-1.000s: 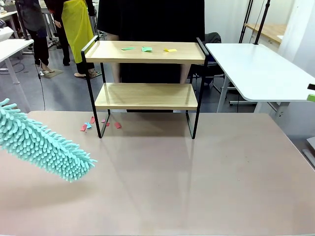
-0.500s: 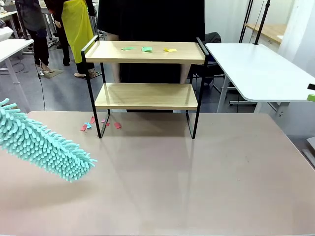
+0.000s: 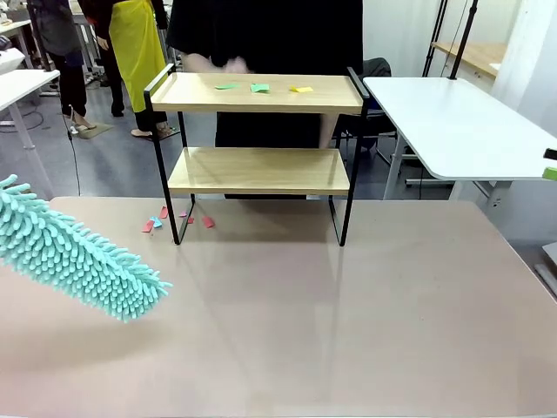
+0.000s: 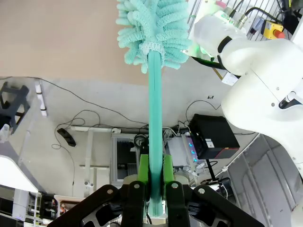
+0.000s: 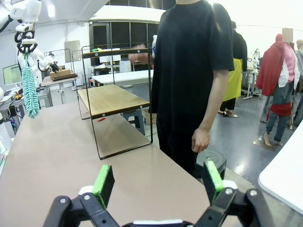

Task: Clean the shelf.
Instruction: Clean the specific section of the Shelf indicated by the human with the Duster.

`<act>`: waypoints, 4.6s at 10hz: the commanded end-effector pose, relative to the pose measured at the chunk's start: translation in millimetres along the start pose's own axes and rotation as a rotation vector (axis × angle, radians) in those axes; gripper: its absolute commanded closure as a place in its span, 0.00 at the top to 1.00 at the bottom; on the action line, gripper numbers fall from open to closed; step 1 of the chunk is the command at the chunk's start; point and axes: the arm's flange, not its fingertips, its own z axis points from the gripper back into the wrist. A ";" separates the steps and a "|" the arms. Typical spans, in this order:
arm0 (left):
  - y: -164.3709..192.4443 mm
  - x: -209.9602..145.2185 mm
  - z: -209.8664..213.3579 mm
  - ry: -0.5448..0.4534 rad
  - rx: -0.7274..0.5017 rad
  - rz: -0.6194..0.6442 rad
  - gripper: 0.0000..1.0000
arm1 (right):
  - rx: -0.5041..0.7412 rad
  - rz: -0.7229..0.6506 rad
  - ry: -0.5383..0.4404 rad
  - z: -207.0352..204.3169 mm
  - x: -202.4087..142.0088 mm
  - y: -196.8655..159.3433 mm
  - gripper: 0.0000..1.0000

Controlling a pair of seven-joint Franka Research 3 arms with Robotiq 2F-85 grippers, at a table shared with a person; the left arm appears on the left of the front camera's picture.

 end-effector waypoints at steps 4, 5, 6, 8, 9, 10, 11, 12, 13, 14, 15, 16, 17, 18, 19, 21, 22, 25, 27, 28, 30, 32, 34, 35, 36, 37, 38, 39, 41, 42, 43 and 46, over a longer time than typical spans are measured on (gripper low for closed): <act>-2.6 -0.9 -1.6 -0.015 -0.005 0.006 0.14 | -0.003 -0.010 0.032 -2.5 6.8 2.4 1.00; -2.6 -0.9 -1.6 -0.015 -0.005 0.006 0.14 | -0.003 -0.010 0.032 -2.5 6.8 2.4 1.00; -2.6 -0.9 -1.6 -0.015 -0.005 0.006 0.14 | -0.003 -0.010 0.032 -2.5 6.8 2.4 1.00; -2.6 -0.9 -1.6 -0.015 -0.005 0.006 0.14 | -0.003 -0.010 0.032 -2.5 6.8 2.4 1.00; -2.6 -0.9 -1.6 -0.015 -0.005 0.006 0.14 | -0.003 -0.010 0.032 -2.5 6.8 2.4 1.00; -2.6 -0.9 -1.6 -0.015 -0.005 0.006 0.14 | -0.003 -0.010 0.032 -2.5 6.8 2.4 1.00; -2.6 -0.9 -1.6 -0.015 -0.005 0.006 0.14 | -0.003 -0.010 0.032 -2.5 6.8 2.4 1.00; -2.6 -0.9 -1.6 -0.015 -0.005 0.006 0.14 | -0.003 -0.010 0.032 -2.5 6.8 2.4 1.00; -2.6 -0.9 -1.6 -0.015 -0.005 0.006 0.14 | -0.003 -0.010 0.032 -2.5 6.8 2.4 1.00; -2.6 -0.9 -1.6 -0.015 -0.005 0.006 0.14 | -0.003 -0.010 0.032 -2.5 6.8 2.4 1.00; -2.6 -0.9 -1.6 -0.015 -0.005 0.006 0.14 | -0.003 -0.010 0.032 -2.5 6.8 2.4 1.00; -2.6 -0.9 -1.6 -0.015 -0.005 0.006 0.14 | -0.003 -0.010 0.032 -2.5 6.8 2.4 1.00; 0.0 0.0 0.0 0.000 0.000 0.000 0.14 | -0.003 -0.010 0.032 -2.5 6.8 2.4 1.00; -3.6 -1.9 11.6 -0.108 -0.007 0.033 0.14 | -0.003 -0.010 0.032 -2.5 6.8 2.4 1.00; -8.8 -5.7 26.1 -0.230 0.029 -0.057 0.14 | -0.003 -0.010 0.032 -2.5 6.8 2.4 1.00; -6.0 -9.9 53.9 -0.441 0.017 -0.063 0.14 | -0.003 -0.010 0.032 -2.5 6.8 2.4 1.00; -5.0 -4.1 68.9 -0.565 0.001 -0.040 0.14 | -0.003 -0.010 0.032 -2.5 6.8 2.4 1.00; -19.3 31.2 117.2 -0.877 -0.043 0.001 0.14 | -0.003 -0.010 0.032 -2.5 6.8 2.4 1.00; -26.2 51.3 143.4 -1.032 -0.109 0.147 0.14 | -0.003 -0.010 0.032 -2.5 6.8 2.4 1.00; -31.9 62.9 152.4 -1.072 -0.153 0.225 0.14 | -0.003 -0.010 0.032 -2.5 6.8 2.4 1.00; -50.3 94.3 174.0 -1.073 -0.118 0.410 0.14 | -0.003 -0.010 0.032 -2.5 6.8 2.4 1.00; -69.7 133.7 202.5 -1.028 -0.078 0.646 0.14 | -0.003 -0.010 0.032 -2.5 6.8 2.4 1.00; -77.0 174.8 233.4 -1.030 -0.055 0.868 0.14 | -0.003 -0.010 0.032 -2.5 6.8 2.4 1.00; -77.7 198.2 246.9 -1.021 -0.043 0.920 0.14 | -0.003 -0.010 0.032 -2.5 6.8 2.4 1.00; -78.4 219.4 256.3 -1.004 -0.036 0.953 0.14 | -0.003 -0.010 0.032 -2.5 6.8 2.4 1.00; -79.4 247.1 266.5 -0.974 -0.049 0.977 0.14 | -0.003 -0.010 0.032 -2.5 6.8 2.4 1.00; -77.9 256.0 269.7 -0.951 -0.039 0.976 0.14 | -0.003 -0.010 0.032 -2.5 6.8 2.4 1.00; -83.1 228.5 236.8 -1.012 -0.043 0.946 0.14 | -0.003 -0.010 0.032 -2.5 6.8 2.4 1.00; -83.1 228.5 236.8 -1.012 -0.043 0.946 0.14 | -0.003 -0.010 0.032 -2.5 6.8 2.4 1.00; -83.1 228.5 236.8 -1.012 -0.043 0.946 0.14 | -0.003 -0.010 0.032 -2.5 6.8 2.4 1.00; -77.3 244.1 245.8 -0.996 -0.049 0.964 0.14 | -0.003 -0.010 0.032 -2.5 6.8 2.4 1.00; -130.2 307.5 244.3 -1.023 0.002 1.287 0.14 | -0.003 -0.010 0.032 -2.5 6.8 2.4 1.00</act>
